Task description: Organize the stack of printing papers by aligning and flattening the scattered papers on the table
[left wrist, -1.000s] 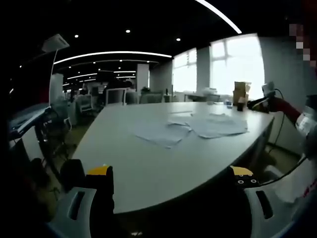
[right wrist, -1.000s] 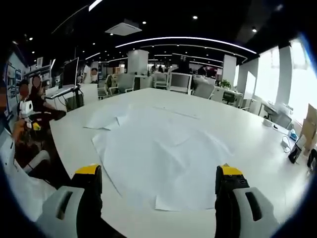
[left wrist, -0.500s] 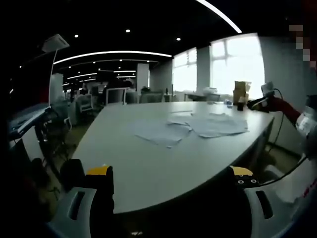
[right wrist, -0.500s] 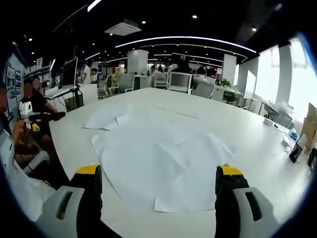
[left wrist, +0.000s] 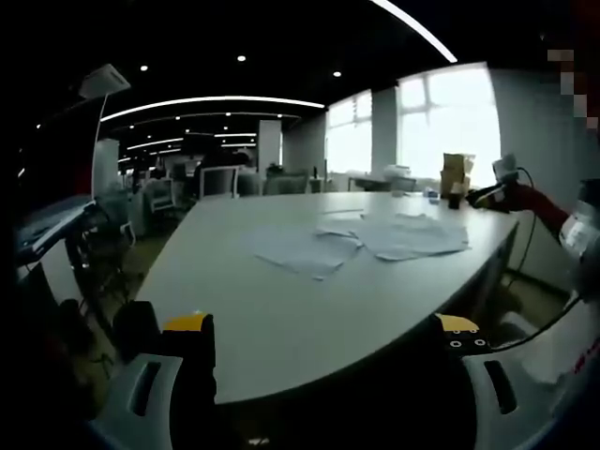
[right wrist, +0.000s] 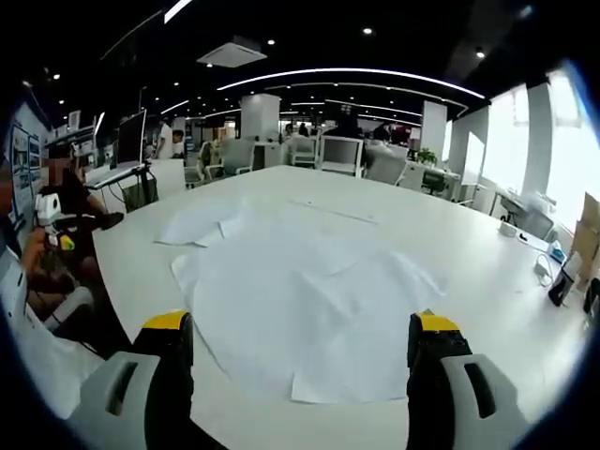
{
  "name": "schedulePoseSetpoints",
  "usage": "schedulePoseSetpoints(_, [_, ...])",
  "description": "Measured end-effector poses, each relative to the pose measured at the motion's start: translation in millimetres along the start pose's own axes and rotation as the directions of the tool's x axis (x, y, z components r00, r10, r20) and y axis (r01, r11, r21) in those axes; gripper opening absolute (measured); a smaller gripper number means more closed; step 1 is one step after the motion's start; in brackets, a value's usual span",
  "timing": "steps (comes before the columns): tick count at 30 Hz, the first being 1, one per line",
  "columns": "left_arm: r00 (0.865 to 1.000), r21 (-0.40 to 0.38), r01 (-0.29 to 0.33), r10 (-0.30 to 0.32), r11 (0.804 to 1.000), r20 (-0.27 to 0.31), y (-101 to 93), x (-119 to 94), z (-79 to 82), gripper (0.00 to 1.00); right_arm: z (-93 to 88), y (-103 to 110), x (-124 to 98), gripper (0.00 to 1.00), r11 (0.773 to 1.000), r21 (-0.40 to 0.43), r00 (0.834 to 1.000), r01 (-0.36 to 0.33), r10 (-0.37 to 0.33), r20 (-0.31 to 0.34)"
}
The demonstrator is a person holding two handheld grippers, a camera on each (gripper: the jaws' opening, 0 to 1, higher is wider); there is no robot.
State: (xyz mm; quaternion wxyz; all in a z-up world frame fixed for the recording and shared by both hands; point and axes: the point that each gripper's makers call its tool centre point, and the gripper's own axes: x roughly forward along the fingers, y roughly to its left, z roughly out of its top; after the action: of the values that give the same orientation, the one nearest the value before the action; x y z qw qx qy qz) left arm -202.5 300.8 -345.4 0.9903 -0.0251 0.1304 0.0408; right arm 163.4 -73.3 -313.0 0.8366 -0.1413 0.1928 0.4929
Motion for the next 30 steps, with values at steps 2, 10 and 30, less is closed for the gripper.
schedulePoseSetpoints(2, [1.000,0.000,0.000,0.000,1.000,0.000,0.6,-0.2,0.0,0.97,-0.1,-1.2,0.9,0.90,1.000,0.000,1.000,-0.001,0.001,-0.002])
schedulePoseSetpoints(10, [1.000,0.000,-0.002,0.002,1.000,0.001,1.3,-0.8,0.4,0.97,-0.1,-2.8,3.4,0.90,1.000,0.004,1.000,-0.001,0.001,-0.005])
schedulePoseSetpoints(30, [1.000,0.000,-0.005,0.005,1.000,-0.004,0.5,0.4,-1.4,0.97,-1.9,-3.3,10.4,0.90,1.000,0.009,1.000,-0.008,0.008,-0.014])
